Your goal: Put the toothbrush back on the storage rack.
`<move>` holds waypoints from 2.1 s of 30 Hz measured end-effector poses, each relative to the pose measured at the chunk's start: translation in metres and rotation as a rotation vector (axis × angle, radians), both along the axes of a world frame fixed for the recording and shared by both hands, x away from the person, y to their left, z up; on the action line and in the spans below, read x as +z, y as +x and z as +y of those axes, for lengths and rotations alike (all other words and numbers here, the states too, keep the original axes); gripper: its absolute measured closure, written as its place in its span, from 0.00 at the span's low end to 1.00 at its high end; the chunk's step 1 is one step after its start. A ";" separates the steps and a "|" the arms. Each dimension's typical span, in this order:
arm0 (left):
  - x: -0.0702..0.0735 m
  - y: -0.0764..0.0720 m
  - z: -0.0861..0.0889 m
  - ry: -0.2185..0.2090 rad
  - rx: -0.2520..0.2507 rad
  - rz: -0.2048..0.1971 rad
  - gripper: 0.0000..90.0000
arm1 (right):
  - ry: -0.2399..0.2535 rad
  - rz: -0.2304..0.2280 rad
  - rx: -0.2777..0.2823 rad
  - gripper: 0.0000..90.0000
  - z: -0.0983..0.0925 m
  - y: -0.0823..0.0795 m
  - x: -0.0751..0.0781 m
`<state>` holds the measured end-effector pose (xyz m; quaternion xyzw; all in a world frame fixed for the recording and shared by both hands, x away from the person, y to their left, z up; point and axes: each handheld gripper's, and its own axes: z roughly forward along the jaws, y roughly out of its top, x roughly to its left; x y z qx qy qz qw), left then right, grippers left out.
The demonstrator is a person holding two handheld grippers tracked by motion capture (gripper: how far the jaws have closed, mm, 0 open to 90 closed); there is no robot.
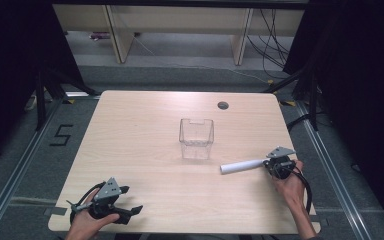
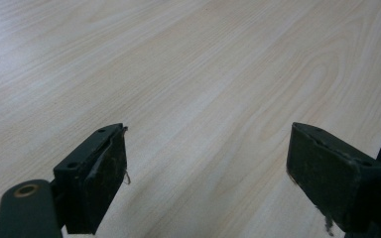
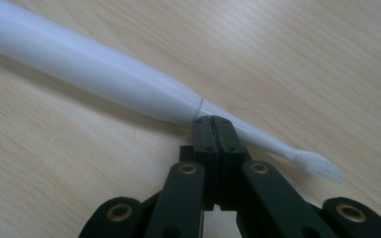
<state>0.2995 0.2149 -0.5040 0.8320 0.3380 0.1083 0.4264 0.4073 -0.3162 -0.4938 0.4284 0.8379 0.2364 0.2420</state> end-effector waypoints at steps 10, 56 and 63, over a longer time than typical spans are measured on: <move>0.000 0.000 0.000 0.006 -0.006 0.002 0.17 | 0.017 -0.006 0.009 1.00 0.005 0.018 -0.001; 0.003 -0.003 0.000 -0.014 -0.009 0.002 0.18 | 0.056 0.117 0.040 0.57 0.053 0.054 0.038; 0.004 -0.004 0.000 -0.025 -0.009 -0.009 0.18 | 0.040 0.283 0.038 0.49 0.071 0.048 0.038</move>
